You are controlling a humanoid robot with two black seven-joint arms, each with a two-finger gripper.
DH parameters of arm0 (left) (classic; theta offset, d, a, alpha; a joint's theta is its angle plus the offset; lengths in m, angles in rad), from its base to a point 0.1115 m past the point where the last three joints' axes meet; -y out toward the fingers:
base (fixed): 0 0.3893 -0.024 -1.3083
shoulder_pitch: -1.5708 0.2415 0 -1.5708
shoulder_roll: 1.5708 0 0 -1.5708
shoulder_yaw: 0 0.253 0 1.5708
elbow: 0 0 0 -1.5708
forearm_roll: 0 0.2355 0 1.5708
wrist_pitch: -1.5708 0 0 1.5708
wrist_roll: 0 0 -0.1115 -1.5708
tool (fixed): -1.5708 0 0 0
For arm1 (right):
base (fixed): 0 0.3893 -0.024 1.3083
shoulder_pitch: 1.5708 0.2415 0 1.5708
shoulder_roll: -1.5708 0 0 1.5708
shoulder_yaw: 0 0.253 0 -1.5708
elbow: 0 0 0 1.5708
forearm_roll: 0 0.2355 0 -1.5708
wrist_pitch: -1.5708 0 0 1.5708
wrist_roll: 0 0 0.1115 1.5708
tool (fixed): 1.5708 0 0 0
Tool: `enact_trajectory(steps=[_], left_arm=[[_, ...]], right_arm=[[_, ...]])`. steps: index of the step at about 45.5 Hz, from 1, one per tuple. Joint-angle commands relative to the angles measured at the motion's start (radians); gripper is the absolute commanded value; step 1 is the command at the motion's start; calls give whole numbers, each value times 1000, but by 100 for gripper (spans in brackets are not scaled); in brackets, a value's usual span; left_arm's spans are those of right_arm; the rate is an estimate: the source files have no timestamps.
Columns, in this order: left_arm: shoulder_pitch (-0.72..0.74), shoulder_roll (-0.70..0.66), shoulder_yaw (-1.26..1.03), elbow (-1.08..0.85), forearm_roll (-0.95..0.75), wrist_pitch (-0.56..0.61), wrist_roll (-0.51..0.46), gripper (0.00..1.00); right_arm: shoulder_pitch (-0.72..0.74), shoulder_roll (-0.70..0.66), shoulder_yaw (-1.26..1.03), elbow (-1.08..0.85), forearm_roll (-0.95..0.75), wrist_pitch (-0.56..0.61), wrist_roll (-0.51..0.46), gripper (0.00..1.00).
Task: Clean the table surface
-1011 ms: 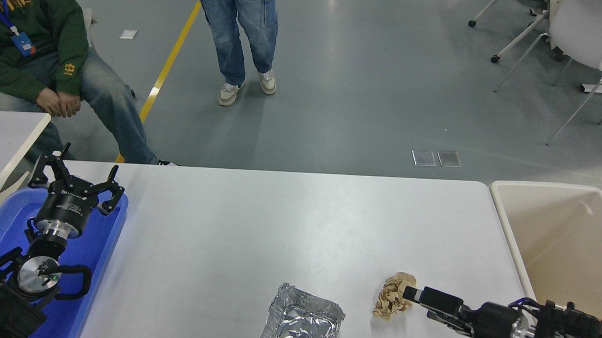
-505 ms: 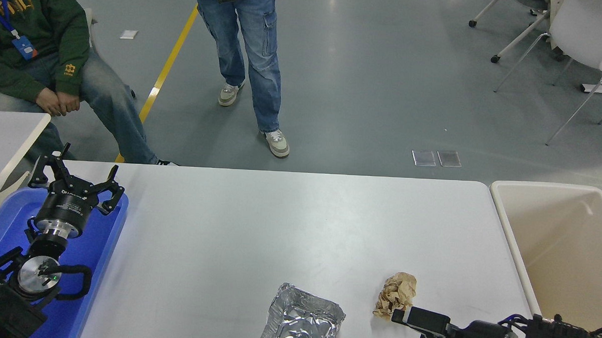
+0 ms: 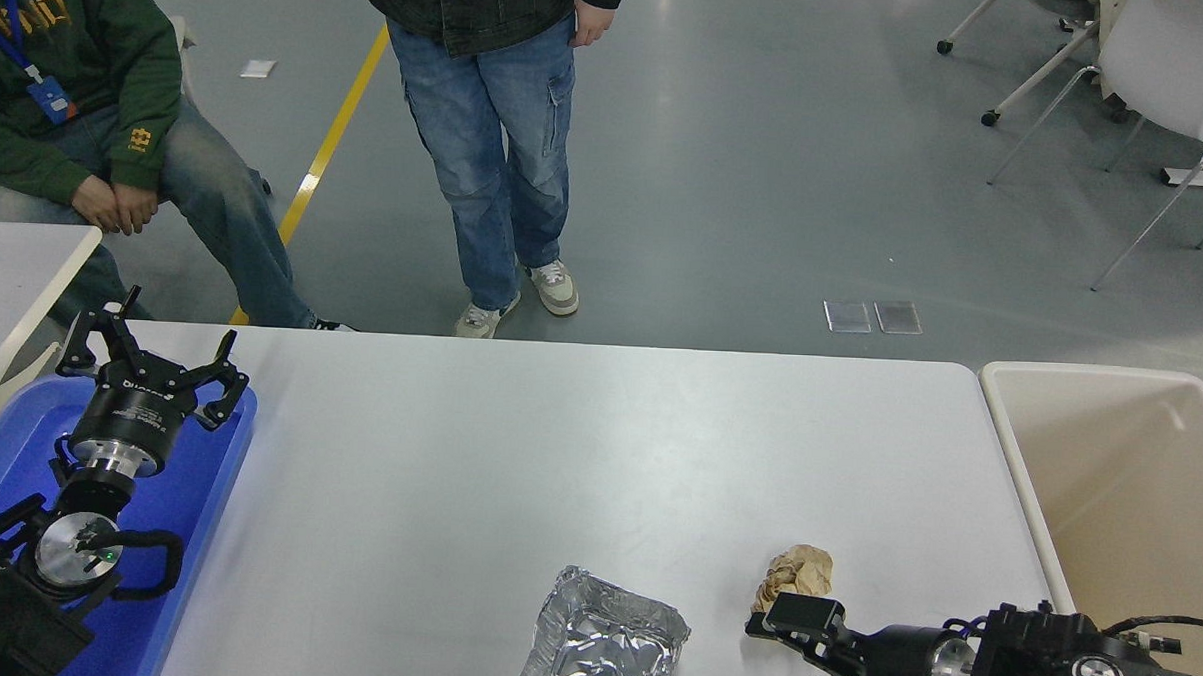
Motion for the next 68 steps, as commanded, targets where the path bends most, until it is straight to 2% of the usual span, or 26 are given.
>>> enact_trajectory(steps=[1, 11, 19, 26, 35, 49, 68], left_arm=[[1, 0, 0, -1, 0, 0, -1, 100], [1, 0, 0, 0, 0, 0, -1, 100], [-1, 0, 0, 0, 0, 0, -1, 100], [1, 0, 0, 0, 0, 0, -1, 100], [1, 0, 0, -1, 0, 0, -1, 100], [-1, 0, 0, 0, 0, 0, -1, 100], [-1, 0, 0, -1, 0, 0, -1, 100]], right_arm=[[-5, 97, 36, 1, 42, 37, -49, 100], [5, 169, 17, 1, -68, 49, -39, 100], [77, 167, -75, -7, -172, 54, -32, 100], [85, 164, -110, -21, -244, 46, -37, 100], [91, 181, -145, -28, -263, -23, -48, 100], [127, 291, -202, -79, -266, -114, -106, 100], [130, 330, -204, -148, -287, -121, -115, 100]])
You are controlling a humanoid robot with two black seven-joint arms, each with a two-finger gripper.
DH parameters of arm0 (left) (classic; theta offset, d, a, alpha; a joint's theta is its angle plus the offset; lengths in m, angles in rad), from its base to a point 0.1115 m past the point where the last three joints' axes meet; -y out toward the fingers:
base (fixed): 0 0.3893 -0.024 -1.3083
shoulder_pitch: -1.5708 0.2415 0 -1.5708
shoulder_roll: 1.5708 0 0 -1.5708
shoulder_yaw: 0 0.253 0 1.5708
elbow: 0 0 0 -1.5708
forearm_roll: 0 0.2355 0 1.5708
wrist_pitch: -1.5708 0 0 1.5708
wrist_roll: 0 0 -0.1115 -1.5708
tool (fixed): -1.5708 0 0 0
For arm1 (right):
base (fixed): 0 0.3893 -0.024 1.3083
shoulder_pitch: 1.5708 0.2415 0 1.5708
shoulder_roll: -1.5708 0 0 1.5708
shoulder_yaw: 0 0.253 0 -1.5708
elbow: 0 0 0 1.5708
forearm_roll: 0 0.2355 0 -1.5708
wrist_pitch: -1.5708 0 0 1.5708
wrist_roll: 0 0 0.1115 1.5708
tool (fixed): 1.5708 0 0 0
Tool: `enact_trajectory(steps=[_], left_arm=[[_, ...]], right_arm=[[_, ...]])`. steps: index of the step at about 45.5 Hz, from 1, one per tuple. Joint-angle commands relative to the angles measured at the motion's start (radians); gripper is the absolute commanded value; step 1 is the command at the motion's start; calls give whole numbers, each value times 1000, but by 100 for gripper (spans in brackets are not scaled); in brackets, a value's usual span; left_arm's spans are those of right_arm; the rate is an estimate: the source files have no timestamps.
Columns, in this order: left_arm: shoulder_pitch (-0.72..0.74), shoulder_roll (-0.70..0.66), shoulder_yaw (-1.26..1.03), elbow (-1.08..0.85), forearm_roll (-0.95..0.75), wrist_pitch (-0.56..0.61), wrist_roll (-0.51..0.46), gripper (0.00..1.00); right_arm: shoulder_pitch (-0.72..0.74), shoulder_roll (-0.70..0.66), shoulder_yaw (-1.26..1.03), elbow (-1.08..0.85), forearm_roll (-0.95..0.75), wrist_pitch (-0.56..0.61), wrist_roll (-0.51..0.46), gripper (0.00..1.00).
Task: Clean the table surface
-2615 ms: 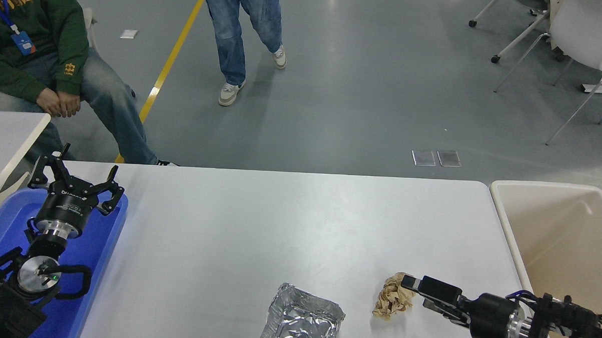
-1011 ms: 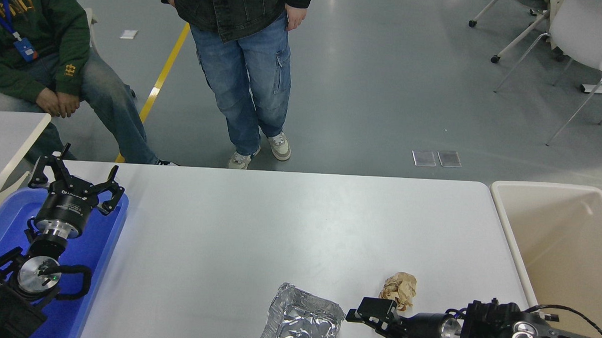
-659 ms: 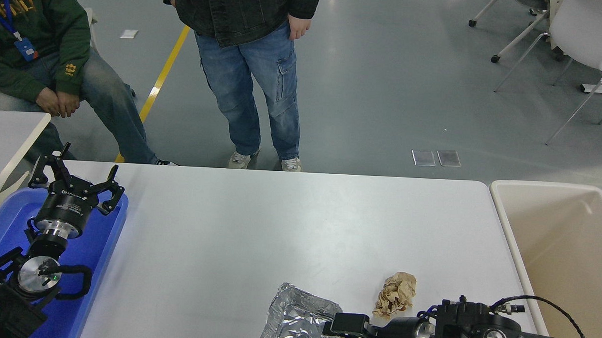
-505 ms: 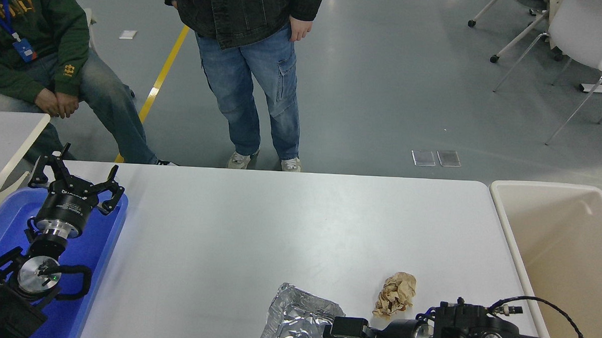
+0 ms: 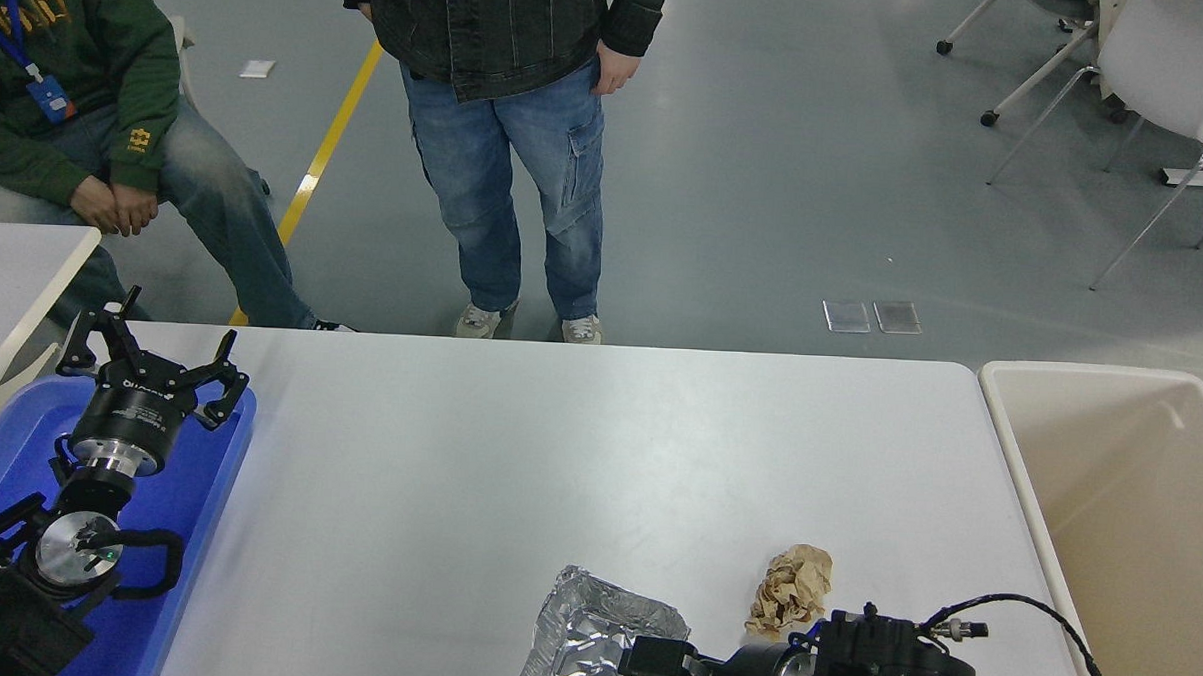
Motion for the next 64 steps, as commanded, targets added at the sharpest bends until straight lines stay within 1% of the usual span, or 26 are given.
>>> enact_trajectory(steps=[1, 16, 17, 20, 21, 31, 33, 36, 39, 42, 44, 51, 54, 60, 64], left_arm=[[1, 0, 0, -1, 0, 0, 0, 100], [1, 0, 0, -1, 0, 0, 0, 100], [1, 0, 0, 1, 0, 0, 0, 100], [0, 0, 0, 1, 0, 0, 1, 100], [0, 0, 0, -1, 0, 0, 0, 100], [0, 0, 0, -1, 0, 0, 0, 100], [1, 0, 0, -1, 0, 0, 1, 100], [0, 0, 0, -1, 0, 0, 0, 100], [0, 0, 0, 1, 0, 0, 0, 100], [0, 0, 0, 1, 0, 0, 0, 100], [1, 0, 0, -1, 0, 0, 0, 100], [0, 0, 0, 1, 0, 0, 0, 100], [0, 0, 0, -1, 0, 0, 0, 100], [0, 0, 0, 1, 0, 0, 0, 100], [1, 0, 0, -1, 0, 0, 0, 100]], right_arm=[[2, 19, -7, -41, -18, -12, -7, 100], [-8, 42, -31, -96, -41, -31, -2, 99], [-8, 44, -31, -96, -41, -31, -1, 97], [-3, 53, -33, -98, -43, -31, 1, 83], [-1, 53, -33, -98, -43, -31, 1, 80], [-6, 55, -33, -98, -71, -29, 2, 78], [-6, 56, -33, -98, -78, -29, 2, 73], [-6, 59, -33, -98, -84, -29, 2, 71], [-5, 64, -34, -99, -86, -29, 4, 65], [-5, 64, -34, -99, -86, -29, 4, 64], [-5, 64, -36, -99, -89, -29, 7, 60], [-11, 65, -37, -99, -132, -29, 18, 57], [-8, 65, -59, -102, -135, -28, 30, 51], [-1, 75, -76, -124, -135, -26, 85, 39], [-1, 76, -77, -130, -135, -23, 94, 35]])
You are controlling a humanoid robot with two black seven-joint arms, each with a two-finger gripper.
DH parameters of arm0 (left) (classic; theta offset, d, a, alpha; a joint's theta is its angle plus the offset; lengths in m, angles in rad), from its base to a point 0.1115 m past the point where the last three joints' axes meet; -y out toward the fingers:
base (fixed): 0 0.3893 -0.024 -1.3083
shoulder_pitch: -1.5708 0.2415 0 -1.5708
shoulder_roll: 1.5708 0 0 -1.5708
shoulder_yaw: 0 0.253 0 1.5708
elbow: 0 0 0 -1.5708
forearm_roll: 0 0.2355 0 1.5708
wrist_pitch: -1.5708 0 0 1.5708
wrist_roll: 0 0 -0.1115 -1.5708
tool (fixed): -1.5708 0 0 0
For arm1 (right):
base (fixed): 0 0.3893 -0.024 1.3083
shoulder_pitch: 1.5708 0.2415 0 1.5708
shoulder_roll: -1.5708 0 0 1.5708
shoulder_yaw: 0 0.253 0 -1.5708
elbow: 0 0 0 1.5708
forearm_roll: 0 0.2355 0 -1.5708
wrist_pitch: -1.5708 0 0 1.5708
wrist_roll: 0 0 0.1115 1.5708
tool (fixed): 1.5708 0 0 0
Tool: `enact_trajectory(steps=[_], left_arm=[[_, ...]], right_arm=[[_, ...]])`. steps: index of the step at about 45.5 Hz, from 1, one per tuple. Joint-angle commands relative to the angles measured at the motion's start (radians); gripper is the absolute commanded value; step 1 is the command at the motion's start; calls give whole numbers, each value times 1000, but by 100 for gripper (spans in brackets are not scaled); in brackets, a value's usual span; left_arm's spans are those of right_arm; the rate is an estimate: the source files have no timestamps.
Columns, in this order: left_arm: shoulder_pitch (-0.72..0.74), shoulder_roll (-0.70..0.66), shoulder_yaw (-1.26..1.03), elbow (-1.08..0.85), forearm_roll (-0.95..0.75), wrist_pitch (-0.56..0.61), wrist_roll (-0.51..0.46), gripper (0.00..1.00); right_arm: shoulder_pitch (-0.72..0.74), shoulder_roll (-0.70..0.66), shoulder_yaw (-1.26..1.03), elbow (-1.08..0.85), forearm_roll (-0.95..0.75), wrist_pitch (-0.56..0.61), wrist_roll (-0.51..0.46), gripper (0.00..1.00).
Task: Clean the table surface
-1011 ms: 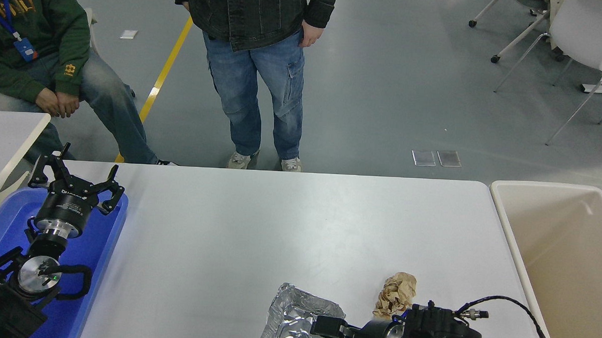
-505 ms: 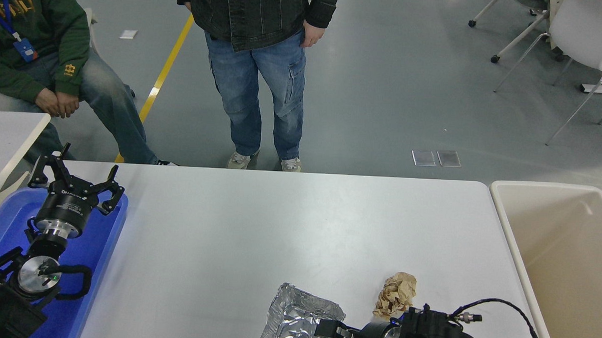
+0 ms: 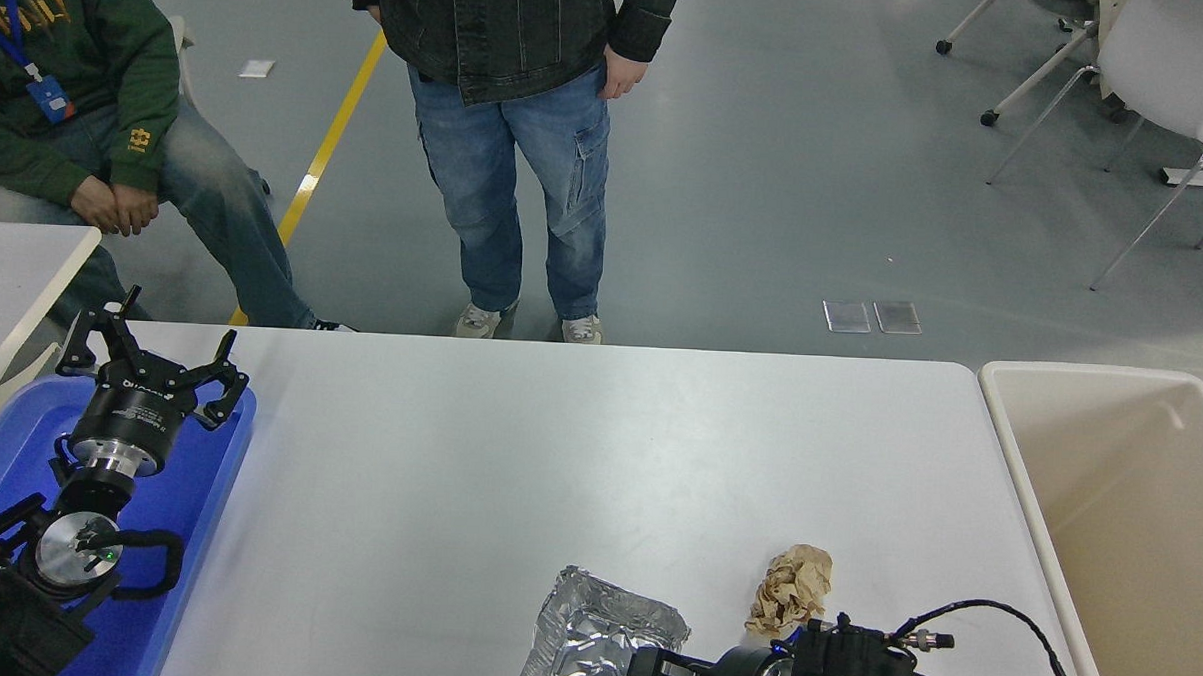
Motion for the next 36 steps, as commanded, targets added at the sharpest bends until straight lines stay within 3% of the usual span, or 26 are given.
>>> enact_trajectory(steps=[1, 9, 14, 18, 36], left_arm=[[-1, 0, 0, 0, 0, 0, 0, 100], [-1, 0, 0, -1, 0, 0, 0, 100], [-1, 0, 0, 0, 0, 0, 0, 100], [1, 0, 0, -1, 0, 0, 0, 100], [-1, 0, 0, 0, 0, 0, 0, 100]], right_arm=[[3, 8, -20, -20, -11, 7, 46, 33], [5, 8, -20, -20, -11, 7, 46, 26], [8, 8, -20, -21, -16, 7, 59, 15], [9, 8, -20, -29, -26, 8, 68, 0], [11, 8, -20, -53, -57, 10, 92, 0]])
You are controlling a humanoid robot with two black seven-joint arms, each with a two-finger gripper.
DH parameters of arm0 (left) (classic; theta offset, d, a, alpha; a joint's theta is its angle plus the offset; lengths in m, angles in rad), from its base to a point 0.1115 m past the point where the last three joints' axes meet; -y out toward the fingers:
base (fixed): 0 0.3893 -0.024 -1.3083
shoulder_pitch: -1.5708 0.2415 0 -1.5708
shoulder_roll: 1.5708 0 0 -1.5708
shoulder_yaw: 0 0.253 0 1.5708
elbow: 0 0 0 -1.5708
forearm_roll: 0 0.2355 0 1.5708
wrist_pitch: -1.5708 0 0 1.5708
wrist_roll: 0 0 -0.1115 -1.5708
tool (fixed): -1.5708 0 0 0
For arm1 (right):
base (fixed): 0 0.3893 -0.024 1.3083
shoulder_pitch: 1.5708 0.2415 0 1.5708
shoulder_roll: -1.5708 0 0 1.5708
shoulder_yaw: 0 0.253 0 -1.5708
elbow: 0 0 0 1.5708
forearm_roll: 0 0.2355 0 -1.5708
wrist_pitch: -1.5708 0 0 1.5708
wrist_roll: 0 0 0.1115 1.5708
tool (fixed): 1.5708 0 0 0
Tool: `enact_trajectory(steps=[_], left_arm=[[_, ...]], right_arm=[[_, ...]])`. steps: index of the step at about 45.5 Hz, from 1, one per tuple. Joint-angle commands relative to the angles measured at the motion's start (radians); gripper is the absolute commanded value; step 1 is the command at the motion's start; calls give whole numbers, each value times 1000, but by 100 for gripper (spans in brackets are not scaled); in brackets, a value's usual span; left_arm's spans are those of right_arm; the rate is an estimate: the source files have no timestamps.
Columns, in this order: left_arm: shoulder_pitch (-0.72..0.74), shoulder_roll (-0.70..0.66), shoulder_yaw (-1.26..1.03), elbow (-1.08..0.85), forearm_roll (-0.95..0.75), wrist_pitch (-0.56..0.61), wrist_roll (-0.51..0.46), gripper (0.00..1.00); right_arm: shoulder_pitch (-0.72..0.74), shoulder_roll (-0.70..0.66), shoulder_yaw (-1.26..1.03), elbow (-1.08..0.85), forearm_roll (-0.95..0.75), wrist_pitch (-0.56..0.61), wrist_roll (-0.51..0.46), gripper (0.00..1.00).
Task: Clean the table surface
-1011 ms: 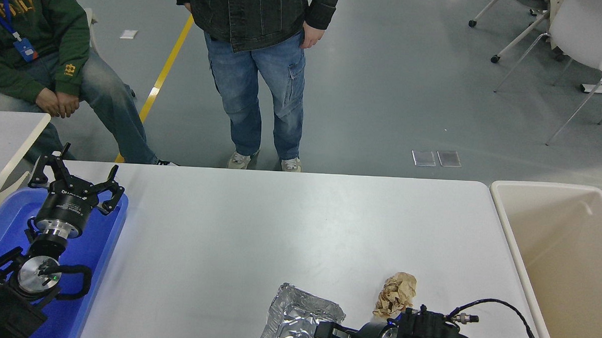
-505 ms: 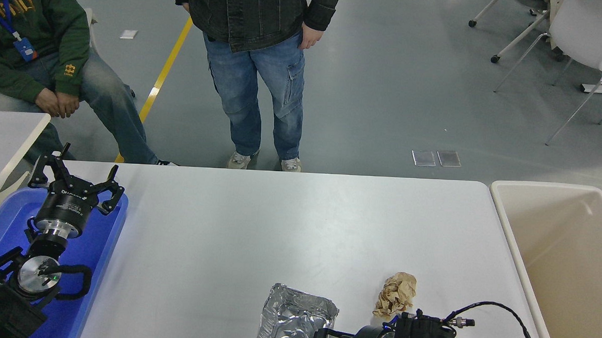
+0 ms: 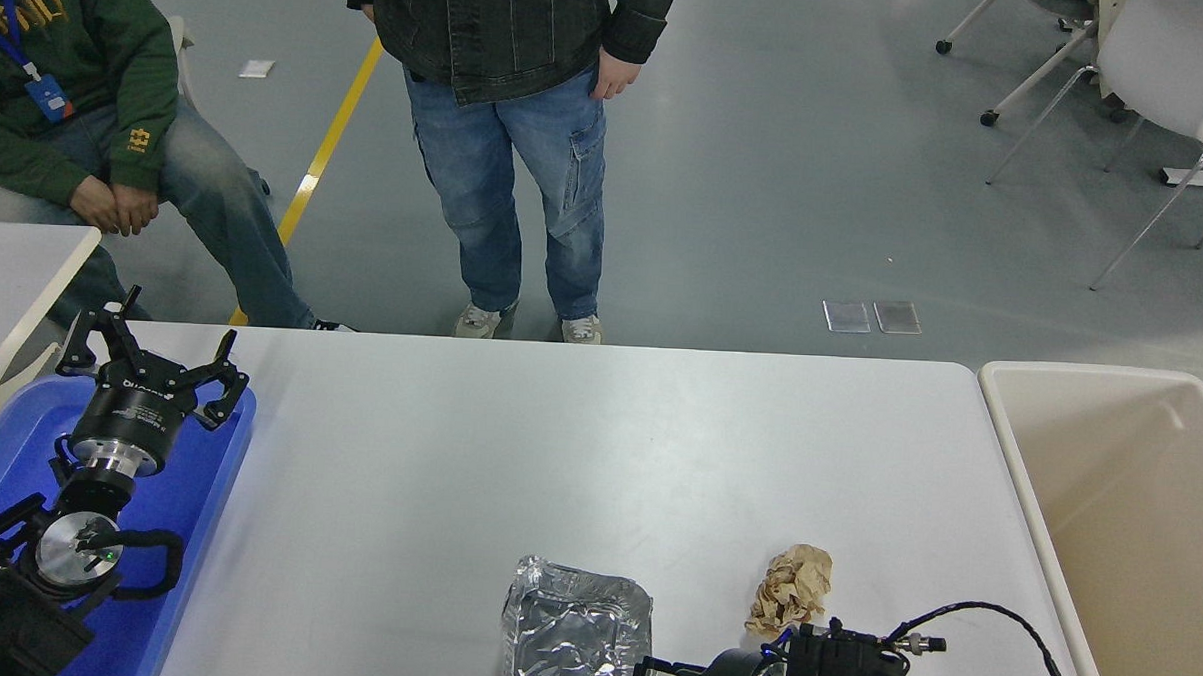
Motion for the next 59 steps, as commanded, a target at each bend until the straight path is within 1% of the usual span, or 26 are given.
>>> enact_trajectory(steps=[1, 18, 25, 29, 32, 42, 48, 55, 59], left_arm=[[0, 0, 0, -1, 0, 0, 0, 100], [1, 0, 0, -1, 0, 0, 0, 100], [0, 0, 0, -1, 0, 0, 0, 100], [0, 0, 0, -1, 0, 0, 1, 100], [0, 0, 0, 1, 0, 0, 0, 100], [0, 0, 0, -1, 0, 0, 0, 100], [0, 0, 0, 1, 0, 0, 0, 100], [0, 0, 0, -1, 0, 0, 0, 100], [1, 0, 0, -1, 0, 0, 0, 100]], right_arm=[[3, 0, 0, -12, -10, 2, 10, 0], [11, -7, 18, 6, -2, 13, 10, 0], [21, -41, 29, 37, 5, 19, 8, 0], [32, -61, 46, 62, 43, 28, 8, 0], [35, -86, 55, 85, 77, 43, 7, 0], [52, -161, 87, 132, 108, 51, 2, 0], [52, -228, 123, 178, 139, 89, 1, 0], [52, -302, 146, 218, 145, 94, 1, 0], [52, -356, 172, 250, 175, 100, 1, 0]])
